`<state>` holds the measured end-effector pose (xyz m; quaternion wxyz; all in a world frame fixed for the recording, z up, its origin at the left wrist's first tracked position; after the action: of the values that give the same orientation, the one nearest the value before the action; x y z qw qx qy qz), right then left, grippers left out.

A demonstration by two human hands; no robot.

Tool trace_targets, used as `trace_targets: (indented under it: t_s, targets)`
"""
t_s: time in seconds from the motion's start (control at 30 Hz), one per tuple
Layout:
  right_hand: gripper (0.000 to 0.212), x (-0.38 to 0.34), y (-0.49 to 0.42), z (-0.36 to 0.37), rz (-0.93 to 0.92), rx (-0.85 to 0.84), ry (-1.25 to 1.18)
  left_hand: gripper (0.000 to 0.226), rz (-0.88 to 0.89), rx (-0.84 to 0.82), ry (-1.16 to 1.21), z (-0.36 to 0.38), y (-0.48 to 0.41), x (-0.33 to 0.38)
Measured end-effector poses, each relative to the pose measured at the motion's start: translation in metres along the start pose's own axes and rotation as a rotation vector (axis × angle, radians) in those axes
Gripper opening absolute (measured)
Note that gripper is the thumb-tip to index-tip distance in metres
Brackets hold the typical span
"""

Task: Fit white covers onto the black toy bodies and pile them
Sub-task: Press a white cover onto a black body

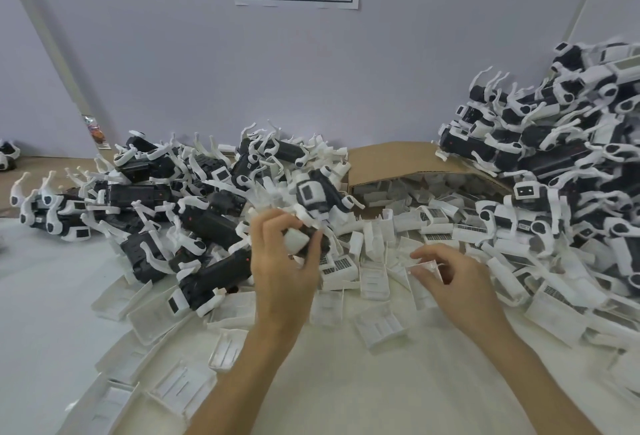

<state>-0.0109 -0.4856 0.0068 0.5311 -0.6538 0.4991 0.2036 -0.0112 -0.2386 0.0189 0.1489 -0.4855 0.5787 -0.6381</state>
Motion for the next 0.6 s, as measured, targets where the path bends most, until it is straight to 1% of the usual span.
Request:
trace_targets:
  t_s: [0.13,0.2,0.23,0.3,0.33,0.4,0.5,0.6]
  targets:
    - [0.023,0.002,0.001,0.003,0.037,-0.053,0.009,0.035,0.104,-0.057,-0.013,0.003,0.005,0.007]
    - [0.021,0.001,0.002,0.004,0.034,-0.036,-0.023,0.036,0.067,-0.082,0.003,0.002,0.005,0.007]
    - [0.021,0.0,0.002,0.004,0.036,-0.021,-0.054,0.036,-0.012,-0.108,0.001,0.001,0.004,0.005]
    - [0.022,-0.001,0.003,0.004,0.059,0.01,-0.108,0.036,-0.226,-0.178,-0.013,0.0,0.002,-0.002]
    - [0.023,-0.001,0.003,0.004,0.064,0.017,-0.108,0.033,-0.306,-0.207,-0.028,0.001,0.0,-0.007]
    - [0.023,0.0,0.003,0.004,0.053,0.004,-0.07,0.023,-0.403,-0.234,-0.007,0.001,-0.004,-0.014]
    - [0.023,0.001,0.004,0.007,0.04,-0.038,-0.041,0.014,-0.563,-0.209,0.156,0.0,-0.006,-0.017]
    - [0.025,0.0,0.005,0.009,0.04,-0.049,-0.06,0.013,-0.752,-0.191,0.334,0.001,-0.005,-0.019]
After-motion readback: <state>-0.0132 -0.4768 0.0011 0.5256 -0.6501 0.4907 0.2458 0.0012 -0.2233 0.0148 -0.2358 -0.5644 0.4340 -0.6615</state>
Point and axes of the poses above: each hand's wrist, its own y-axis away from the middle knuckle, its own z-axis out of the palm, x = y × z, the point moved 3 cm from there along -y, towards the middle knuckle, and after that the axes turned 15 degrees about -y, right-handed, at the moved point
